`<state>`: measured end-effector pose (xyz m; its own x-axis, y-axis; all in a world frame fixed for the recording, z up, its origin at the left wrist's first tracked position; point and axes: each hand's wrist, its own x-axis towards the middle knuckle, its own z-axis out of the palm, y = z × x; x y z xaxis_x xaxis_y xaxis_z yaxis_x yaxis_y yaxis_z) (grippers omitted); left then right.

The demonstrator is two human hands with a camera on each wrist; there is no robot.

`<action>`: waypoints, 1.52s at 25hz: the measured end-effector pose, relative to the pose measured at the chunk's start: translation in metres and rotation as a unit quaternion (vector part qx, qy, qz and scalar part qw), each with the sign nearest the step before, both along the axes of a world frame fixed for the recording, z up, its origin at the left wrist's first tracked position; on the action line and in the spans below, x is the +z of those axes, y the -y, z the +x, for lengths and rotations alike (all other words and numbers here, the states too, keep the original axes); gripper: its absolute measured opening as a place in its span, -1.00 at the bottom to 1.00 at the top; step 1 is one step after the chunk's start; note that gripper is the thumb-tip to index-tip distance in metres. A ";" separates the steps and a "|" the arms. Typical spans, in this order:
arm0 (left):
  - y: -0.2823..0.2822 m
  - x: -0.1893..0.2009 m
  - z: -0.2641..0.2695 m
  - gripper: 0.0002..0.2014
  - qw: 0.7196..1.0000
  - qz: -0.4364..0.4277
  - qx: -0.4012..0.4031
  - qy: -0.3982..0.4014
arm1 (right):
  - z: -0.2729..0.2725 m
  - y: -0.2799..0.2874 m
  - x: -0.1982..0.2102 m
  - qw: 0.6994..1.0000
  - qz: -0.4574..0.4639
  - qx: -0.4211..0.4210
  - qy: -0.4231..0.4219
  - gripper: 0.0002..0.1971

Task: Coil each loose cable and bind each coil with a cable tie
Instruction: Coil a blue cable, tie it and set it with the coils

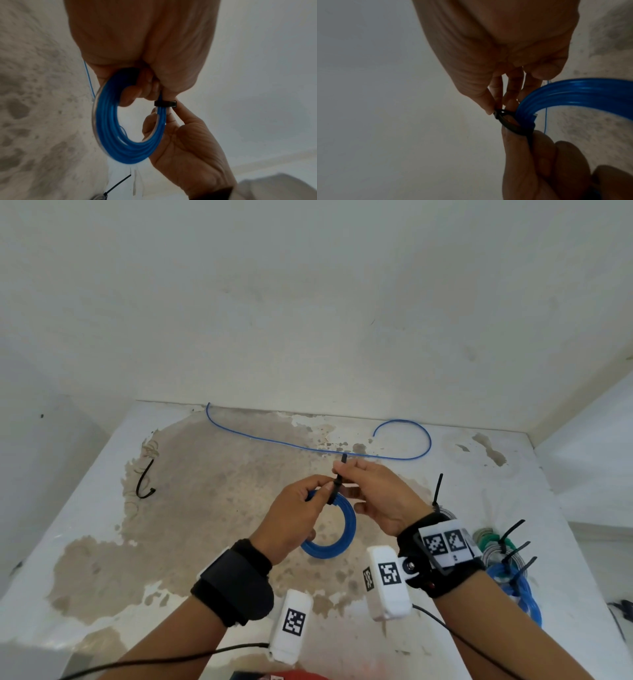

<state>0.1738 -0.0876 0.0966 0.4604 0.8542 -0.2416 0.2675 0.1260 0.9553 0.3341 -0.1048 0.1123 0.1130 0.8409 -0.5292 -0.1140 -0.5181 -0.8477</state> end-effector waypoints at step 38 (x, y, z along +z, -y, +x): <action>0.004 -0.009 0.010 -0.77 0.986 -0.144 0.066 0.042 | 0.007 -0.003 -0.012 0.966 0.107 0.034 0.234 -0.88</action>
